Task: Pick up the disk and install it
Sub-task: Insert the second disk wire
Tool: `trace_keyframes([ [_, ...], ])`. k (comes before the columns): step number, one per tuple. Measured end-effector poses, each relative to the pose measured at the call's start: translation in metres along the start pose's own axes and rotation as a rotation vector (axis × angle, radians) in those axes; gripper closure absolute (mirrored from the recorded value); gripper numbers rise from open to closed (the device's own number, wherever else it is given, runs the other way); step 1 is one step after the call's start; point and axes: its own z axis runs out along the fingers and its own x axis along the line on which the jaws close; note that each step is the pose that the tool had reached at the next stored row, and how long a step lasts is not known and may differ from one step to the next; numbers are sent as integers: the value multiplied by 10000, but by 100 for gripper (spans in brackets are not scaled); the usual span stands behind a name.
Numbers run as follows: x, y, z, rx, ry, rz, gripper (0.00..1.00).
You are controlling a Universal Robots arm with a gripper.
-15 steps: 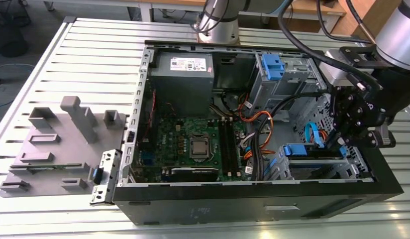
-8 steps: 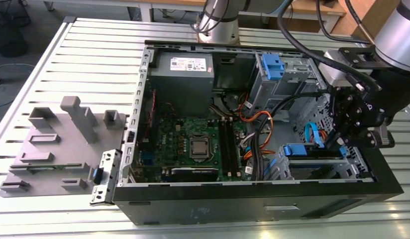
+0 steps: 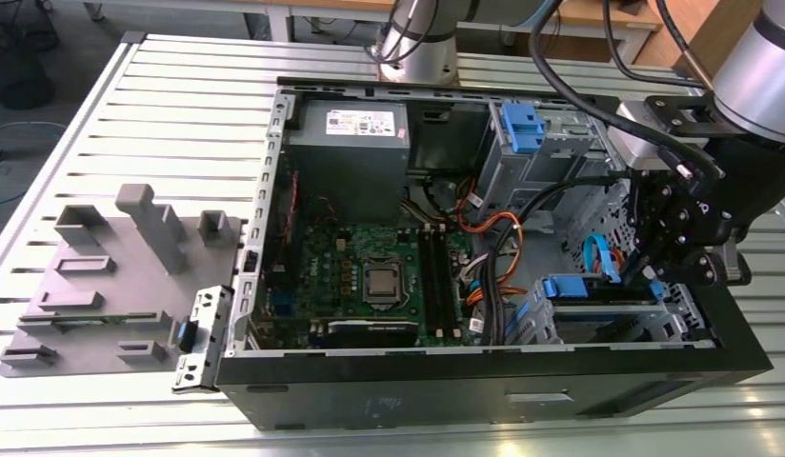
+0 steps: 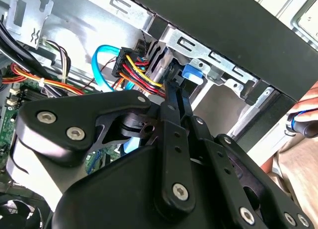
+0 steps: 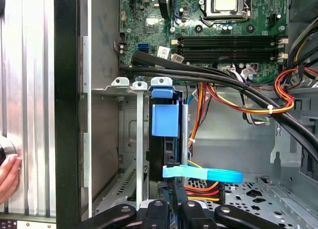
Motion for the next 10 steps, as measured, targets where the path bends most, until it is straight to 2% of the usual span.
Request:
trace_keyframes([
  [10,-2,1,25,1,0,0,84],
])
